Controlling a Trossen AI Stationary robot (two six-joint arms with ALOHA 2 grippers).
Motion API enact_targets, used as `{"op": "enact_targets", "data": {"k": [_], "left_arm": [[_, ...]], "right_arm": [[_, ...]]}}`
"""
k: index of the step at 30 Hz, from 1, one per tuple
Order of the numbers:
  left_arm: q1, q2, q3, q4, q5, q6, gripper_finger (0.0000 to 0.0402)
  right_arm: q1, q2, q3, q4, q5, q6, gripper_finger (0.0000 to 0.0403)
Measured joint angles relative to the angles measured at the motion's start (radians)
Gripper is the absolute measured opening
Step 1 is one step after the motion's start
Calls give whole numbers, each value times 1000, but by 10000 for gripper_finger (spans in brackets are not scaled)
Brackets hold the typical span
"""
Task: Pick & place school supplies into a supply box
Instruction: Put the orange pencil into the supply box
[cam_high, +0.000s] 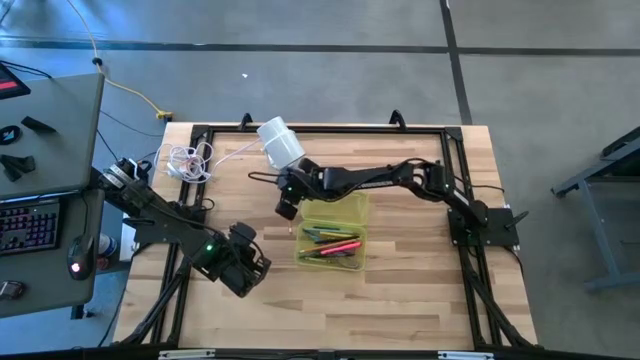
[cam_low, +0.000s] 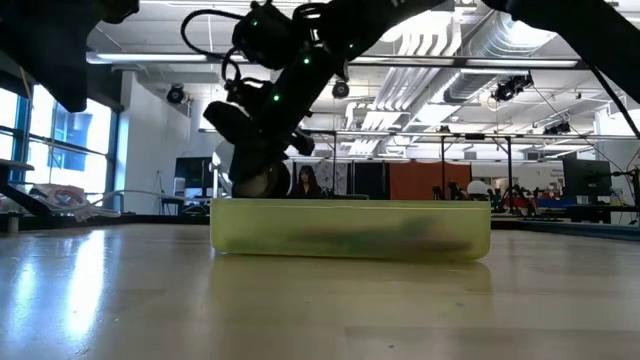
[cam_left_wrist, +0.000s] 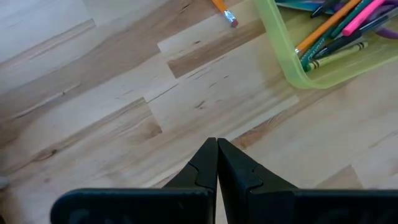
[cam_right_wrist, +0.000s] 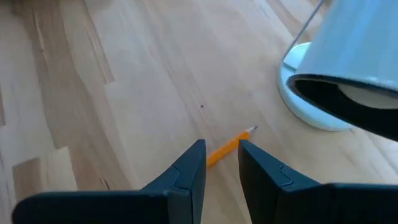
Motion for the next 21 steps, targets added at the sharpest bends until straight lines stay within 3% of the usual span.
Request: {"op": "enact_targets", "data": {"k": [21], "left_arm": [[0, 0, 0, -14, -10, 0, 46]], "right_arm": [[1, 122, 0, 43, -63, 52, 78]]}}
